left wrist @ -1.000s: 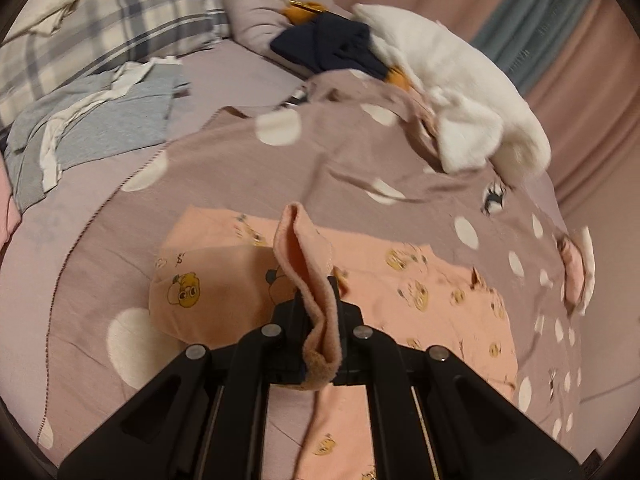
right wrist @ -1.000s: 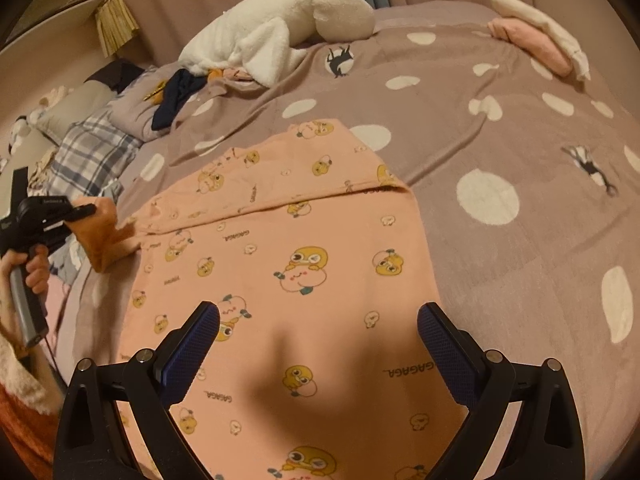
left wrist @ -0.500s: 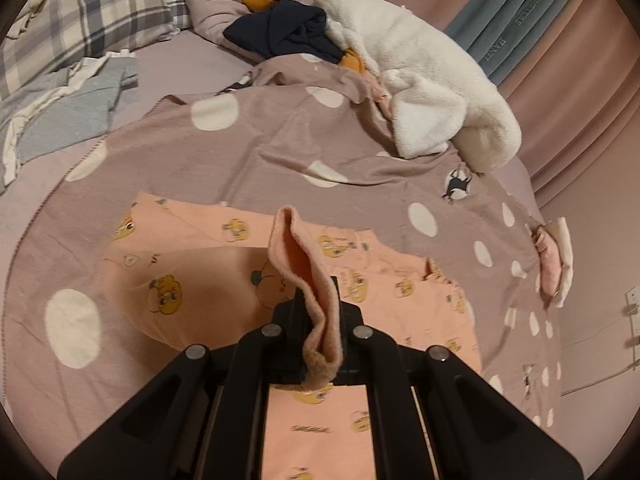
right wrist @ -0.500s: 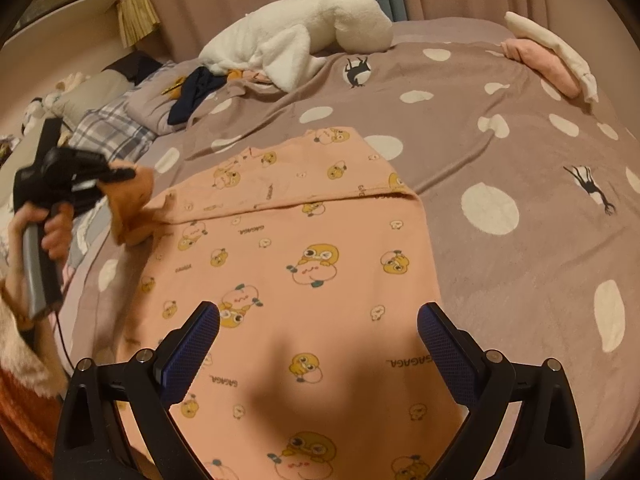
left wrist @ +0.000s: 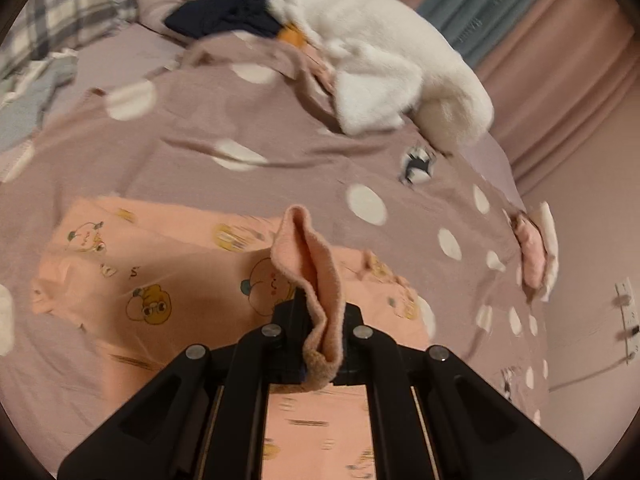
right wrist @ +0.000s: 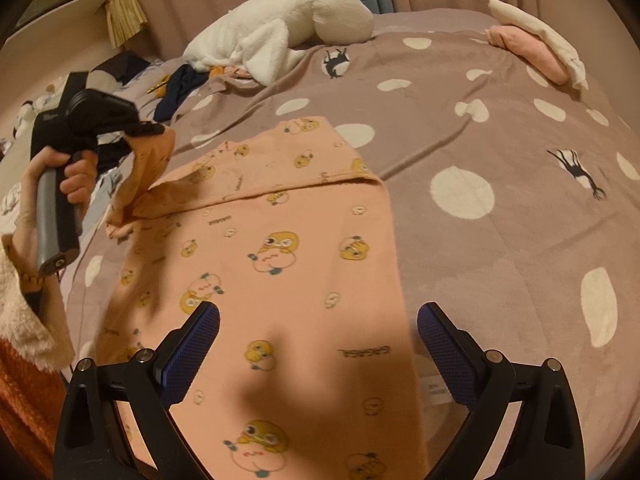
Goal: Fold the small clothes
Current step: 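Carry the held sleeve across the shirt body toward the folded sleeve with the left tool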
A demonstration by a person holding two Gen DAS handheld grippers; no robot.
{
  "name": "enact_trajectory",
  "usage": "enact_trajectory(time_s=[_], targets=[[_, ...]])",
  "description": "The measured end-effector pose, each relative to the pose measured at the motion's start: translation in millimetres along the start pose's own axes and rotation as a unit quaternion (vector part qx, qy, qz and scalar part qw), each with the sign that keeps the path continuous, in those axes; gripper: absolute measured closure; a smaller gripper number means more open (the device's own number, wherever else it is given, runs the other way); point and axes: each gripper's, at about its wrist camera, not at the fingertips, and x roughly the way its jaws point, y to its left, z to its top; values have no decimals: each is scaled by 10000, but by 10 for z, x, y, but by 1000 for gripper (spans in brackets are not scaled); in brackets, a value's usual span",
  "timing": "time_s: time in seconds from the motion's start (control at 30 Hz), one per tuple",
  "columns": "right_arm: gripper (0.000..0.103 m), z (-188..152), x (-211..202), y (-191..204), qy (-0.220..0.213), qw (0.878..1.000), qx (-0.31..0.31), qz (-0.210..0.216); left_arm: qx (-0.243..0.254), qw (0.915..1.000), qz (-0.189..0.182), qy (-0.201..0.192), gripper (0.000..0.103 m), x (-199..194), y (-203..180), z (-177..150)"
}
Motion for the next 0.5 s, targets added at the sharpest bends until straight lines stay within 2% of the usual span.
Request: enact_trajectory(time_s=[0.13, 0.27, 0.4, 0.5], targets=[[3, 3, -6, -119, 4, 9999, 124, 17, -4, 9998, -144, 113, 98, 183, -242, -82], [3, -1, -2, -187, 41, 9999, 91, 100, 212, 9996, -122, 139, 98, 360, -529, -150], [3, -10, -14, -252, 14, 10000, 39, 23, 202, 9983, -416, 352, 98, 557, -774, -244], [3, -17, -8, -345, -2, 9999, 138, 95, 319, 9978, -373, 440, 98, 700, -950, -337]])
